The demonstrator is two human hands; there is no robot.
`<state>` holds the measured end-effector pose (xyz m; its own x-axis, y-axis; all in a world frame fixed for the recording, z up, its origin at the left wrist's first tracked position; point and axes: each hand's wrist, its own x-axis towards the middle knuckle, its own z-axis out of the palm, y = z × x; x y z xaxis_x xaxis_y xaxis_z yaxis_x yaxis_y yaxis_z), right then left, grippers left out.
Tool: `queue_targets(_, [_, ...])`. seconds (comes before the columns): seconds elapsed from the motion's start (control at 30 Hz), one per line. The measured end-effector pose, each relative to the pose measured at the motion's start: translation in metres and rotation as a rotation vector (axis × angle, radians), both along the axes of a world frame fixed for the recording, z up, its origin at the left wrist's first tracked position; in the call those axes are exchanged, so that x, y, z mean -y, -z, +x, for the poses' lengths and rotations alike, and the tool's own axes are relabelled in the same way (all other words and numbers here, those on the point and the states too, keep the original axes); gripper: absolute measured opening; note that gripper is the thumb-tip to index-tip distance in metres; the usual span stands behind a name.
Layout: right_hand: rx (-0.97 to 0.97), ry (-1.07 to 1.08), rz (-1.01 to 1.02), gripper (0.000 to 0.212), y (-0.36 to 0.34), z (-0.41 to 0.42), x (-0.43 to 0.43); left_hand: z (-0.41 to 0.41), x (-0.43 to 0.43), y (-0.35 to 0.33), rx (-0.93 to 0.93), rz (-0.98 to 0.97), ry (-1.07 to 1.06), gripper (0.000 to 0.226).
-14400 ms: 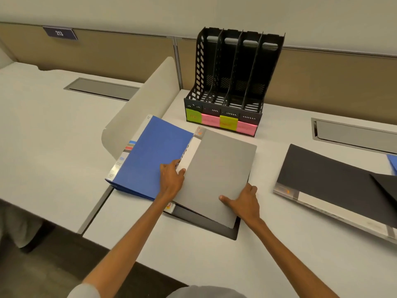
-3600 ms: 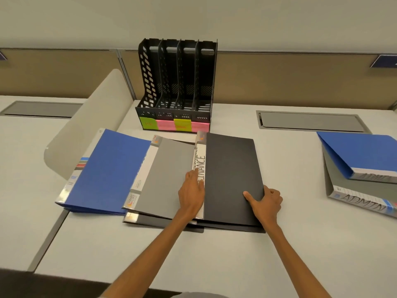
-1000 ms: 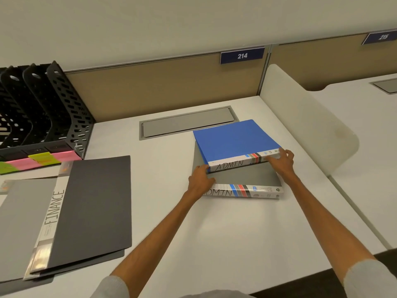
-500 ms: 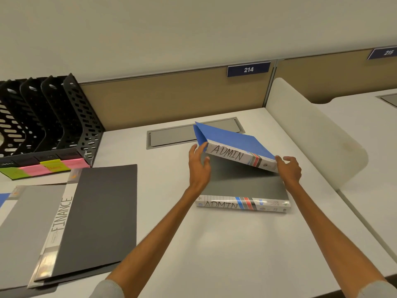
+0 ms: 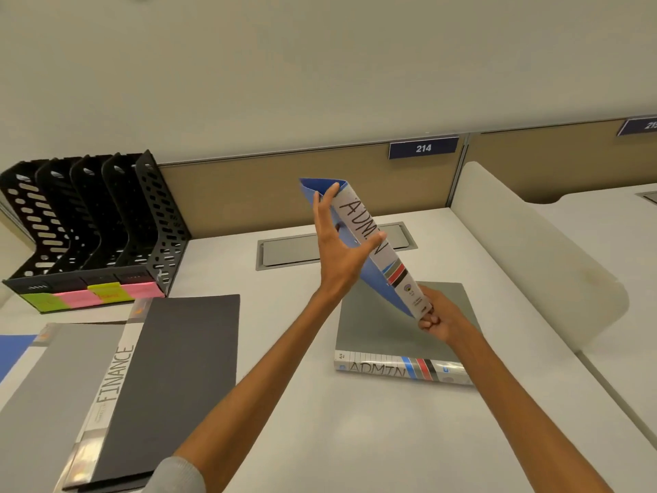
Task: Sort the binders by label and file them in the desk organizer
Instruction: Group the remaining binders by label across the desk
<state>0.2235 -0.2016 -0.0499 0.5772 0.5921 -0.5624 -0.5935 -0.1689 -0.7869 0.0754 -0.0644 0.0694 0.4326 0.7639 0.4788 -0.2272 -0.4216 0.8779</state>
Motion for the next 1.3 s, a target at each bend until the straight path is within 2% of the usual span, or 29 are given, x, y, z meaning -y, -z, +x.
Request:
queue_targets(0.17, [-0.17, -0.053, 0.102, 0.018, -0.003, -0.019, -0.014, 0.0, -0.003, 0.01, 0.003, 0.0, 0.052, 0.117])
queue_targets(0.33, [-0.121, -0.069, 0.09, 0.022, -0.004, -0.02, -0.023, -0.008, 0.006, 0.054, -0.124, -0.198, 0.108, 0.123])
queue_targets(0.47, [-0.08, -0.105, 0.046, 0.031, 0.004, -0.021, -0.027, -0.016, 0.01, 0.065, -0.177, -0.255, 0.1, 0.117])
queue_targets(0.77, [-0.152, -0.203, 0.084, 0.043, 0.005, -0.039, -0.043, -0.01, 0.013, 0.058, -0.208, -0.193, -0.042, 0.096])
queue_targets(0.93, [-0.061, -0.313, 0.071, 0.054, 0.003, -0.046, -0.048, -0.013, 0.007, 0.051, -0.219, -0.171, -0.066, 0.088])
queue_targets(1.13, [0.006, -0.409, 0.063, 0.054, 0.0, -0.057, -0.055, -0.019, 0.006, 0.046, -0.279, -0.117, -0.128, 0.085])
queue_targets(1.3, [-0.032, -0.417, 0.101, 0.054, 0.003, -0.066, -0.06, -0.022, 0.006, 0.044, -0.31, -0.086, -0.15, 0.084])
